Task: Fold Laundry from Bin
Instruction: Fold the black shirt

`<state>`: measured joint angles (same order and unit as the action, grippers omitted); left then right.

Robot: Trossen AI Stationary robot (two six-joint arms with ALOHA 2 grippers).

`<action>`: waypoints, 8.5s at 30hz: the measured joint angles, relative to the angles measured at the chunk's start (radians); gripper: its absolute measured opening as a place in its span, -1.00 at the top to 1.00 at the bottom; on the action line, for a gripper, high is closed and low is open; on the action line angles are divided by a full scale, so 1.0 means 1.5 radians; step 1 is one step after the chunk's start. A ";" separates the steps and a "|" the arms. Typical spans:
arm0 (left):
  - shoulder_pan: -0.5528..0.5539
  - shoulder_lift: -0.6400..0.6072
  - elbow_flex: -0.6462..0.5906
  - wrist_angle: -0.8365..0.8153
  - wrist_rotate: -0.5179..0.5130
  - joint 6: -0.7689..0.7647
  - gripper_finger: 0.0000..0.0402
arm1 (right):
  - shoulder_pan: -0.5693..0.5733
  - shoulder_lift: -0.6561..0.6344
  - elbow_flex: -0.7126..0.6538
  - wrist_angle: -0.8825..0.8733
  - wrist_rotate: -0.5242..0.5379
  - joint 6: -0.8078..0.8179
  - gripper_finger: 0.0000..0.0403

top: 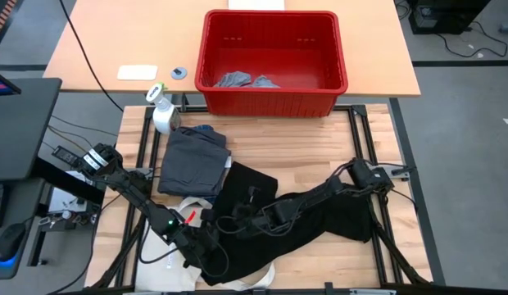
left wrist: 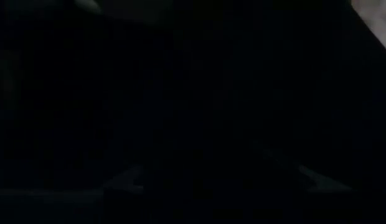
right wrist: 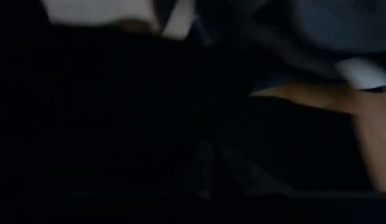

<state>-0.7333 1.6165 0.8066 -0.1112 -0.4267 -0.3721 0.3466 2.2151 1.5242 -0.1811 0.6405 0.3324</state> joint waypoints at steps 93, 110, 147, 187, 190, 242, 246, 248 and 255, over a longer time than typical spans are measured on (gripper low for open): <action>-0.070 -0.018 -0.033 0.026 0.018 -0.127 0.06 | 0.000 -0.120 -0.071 -0.253 0.062 -0.231 0.44; -0.071 -0.018 -0.033 0.021 0.018 -0.124 0.06 | -0.143 -0.124 -0.071 -0.316 -0.203 -0.206 0.52; -0.050 -0.041 -0.031 0.102 0.012 -0.013 0.06 | -0.062 -0.133 -0.078 -0.072 -0.237 -0.156 0.37; 0.012 -0.082 -0.031 0.046 -0.106 -0.088 0.06 | 0.049 -0.052 -0.068 -0.139 -0.216 -0.282 0.71; 0.013 -0.082 -0.031 0.048 -0.106 -0.093 0.06 | 0.057 -0.051 -0.066 -0.145 -0.209 -0.311 0.61; 0.030 0.005 -0.031 0.155 0.096 -0.029 0.06 | -0.175 -0.050 -0.059 -0.117 -0.263 -0.326 0.07; 0.030 0.005 -0.031 0.154 0.096 -0.030 0.06 | -0.179 -0.050 -0.063 -0.119 -0.243 -0.311 0.36; 0.030 0.005 -0.031 0.153 0.096 -0.030 0.06 | -0.178 -0.050 -0.063 -0.119 -0.244 -0.312 0.54; 0.030 0.005 -0.031 0.150 0.096 -0.034 0.06 | -0.178 -0.049 -0.064 -0.116 -0.229 -0.307 0.92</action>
<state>-0.6888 1.6245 0.7597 0.1143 -0.2832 -0.4225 0.0796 2.1414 1.4284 -0.3556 0.2975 -0.1288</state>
